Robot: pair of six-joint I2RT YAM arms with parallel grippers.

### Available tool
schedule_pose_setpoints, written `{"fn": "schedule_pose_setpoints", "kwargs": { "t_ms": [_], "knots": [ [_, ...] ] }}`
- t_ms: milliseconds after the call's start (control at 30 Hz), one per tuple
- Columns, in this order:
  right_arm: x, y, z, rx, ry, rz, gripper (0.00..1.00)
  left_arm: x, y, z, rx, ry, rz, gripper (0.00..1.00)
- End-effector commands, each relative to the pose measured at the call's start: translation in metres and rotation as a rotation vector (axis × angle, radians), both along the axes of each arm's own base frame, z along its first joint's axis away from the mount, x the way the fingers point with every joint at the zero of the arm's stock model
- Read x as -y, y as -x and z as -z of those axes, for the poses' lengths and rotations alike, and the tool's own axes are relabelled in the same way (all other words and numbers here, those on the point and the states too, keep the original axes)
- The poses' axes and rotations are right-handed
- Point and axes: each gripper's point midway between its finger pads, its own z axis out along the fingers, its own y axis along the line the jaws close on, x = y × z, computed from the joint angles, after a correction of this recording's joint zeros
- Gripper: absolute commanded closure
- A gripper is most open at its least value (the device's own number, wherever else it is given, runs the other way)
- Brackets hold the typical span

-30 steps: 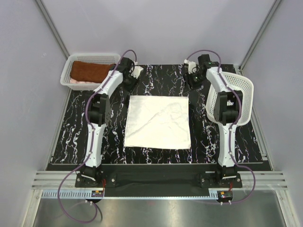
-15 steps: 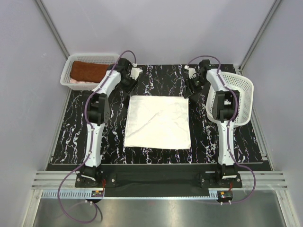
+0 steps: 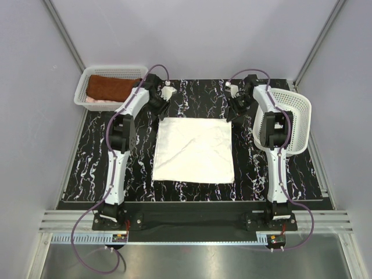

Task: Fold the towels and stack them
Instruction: Fold the towel

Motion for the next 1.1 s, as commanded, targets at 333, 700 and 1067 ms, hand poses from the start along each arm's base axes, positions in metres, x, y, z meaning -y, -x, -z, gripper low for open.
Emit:
{"fn": "schedule_pose_setpoints", "kwargs": {
  "t_ms": [333,700,1067],
  "knots": [
    [0.001,-0.01,0.01,0.017,-0.013,-0.009,0.75,0.006,0.002,0.011,-0.027,0.036,0.042,0.9],
    [0.002,-0.028,-0.012,0.11,-0.008,0.016,1.0,0.005,-0.013,-0.017,0.05,0.041,-0.028,1.0],
    [0.019,-0.062,-0.101,0.384,0.047,0.165,1.0,-0.013,-0.038,-0.138,0.376,0.017,-0.146,1.0]
  ]
}}
